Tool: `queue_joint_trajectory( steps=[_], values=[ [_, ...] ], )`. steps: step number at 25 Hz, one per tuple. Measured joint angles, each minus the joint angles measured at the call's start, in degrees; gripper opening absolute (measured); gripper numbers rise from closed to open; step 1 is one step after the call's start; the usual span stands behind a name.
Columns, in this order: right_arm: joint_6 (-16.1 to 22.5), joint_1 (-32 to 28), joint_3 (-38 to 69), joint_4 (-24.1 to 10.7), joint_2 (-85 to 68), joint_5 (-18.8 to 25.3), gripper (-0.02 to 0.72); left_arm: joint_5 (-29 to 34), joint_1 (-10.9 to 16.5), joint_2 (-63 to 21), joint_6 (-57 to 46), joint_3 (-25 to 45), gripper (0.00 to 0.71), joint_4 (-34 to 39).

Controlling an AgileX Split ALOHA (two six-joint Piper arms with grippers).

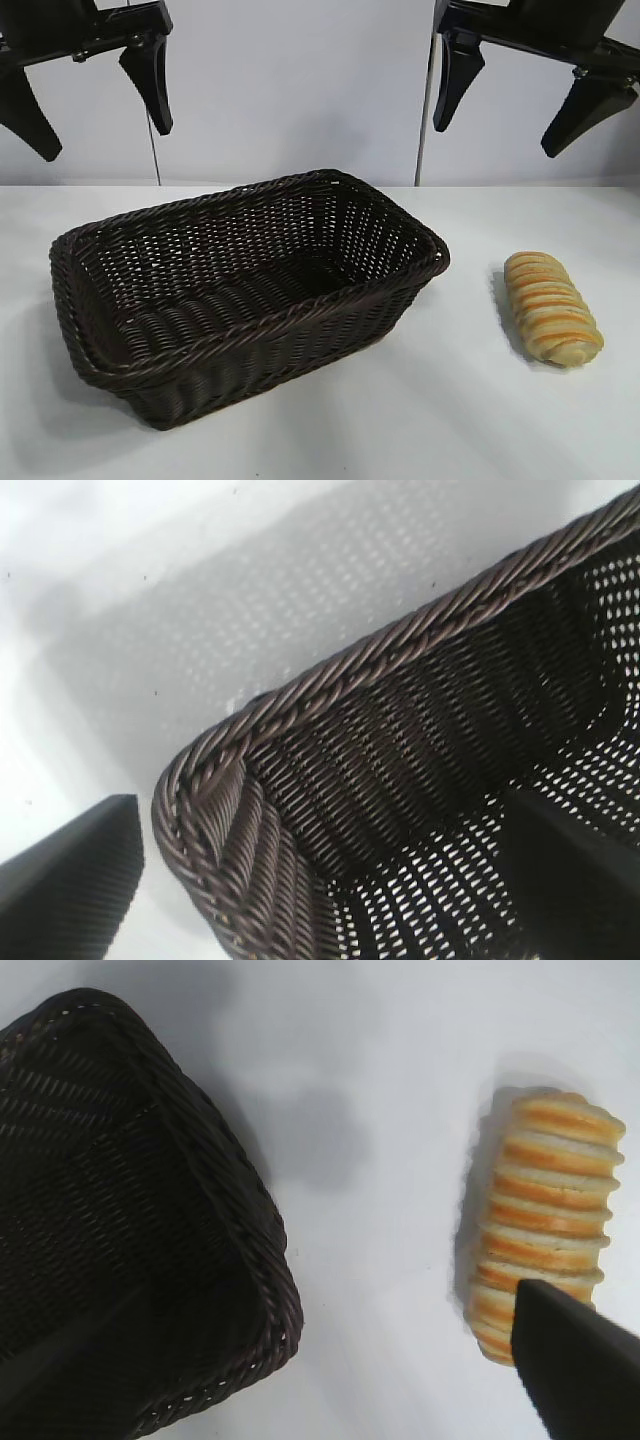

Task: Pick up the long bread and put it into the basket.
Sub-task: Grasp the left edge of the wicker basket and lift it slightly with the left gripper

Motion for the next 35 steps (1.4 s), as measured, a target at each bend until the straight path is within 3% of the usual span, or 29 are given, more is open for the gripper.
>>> queue_joint_trajectory(
  steps=[4,7,14,19,24,35],
  values=[
    [0.0,0.0,0.0,0.0,0.0,0.0,0.695,1.0,0.2,-3.9,-2.3,3.0,0.691,3.6],
    [0.0,0.0,0.0,0.0,0.0,0.0,0.695,-1.0,0.2,-8.6,-4.7,9.4,0.691,4.0],
    [0.0,0.0,0.0,0.0,0.0,0.0,0.695,-11.3,0.2,-13.0,-7.3,27.5,0.69,-0.6],
    [0.0,0.0,0.0,0.0,0.0,0.0,0.695,-21.1,0.2,-13.0,-7.3,35.8,0.69,-6.5],
    [0.0,0.0,0.0,0.1,0.0,0.0,0.695,-26.5,0.2,-11.9,-7.3,37.8,0.687,-7.9],
    [0.0,0.0,0.0,0.2,0.0,-0.1,0.695,-29.3,0.2,-2.3,-6.5,37.8,0.687,-10.9]
  ],
)
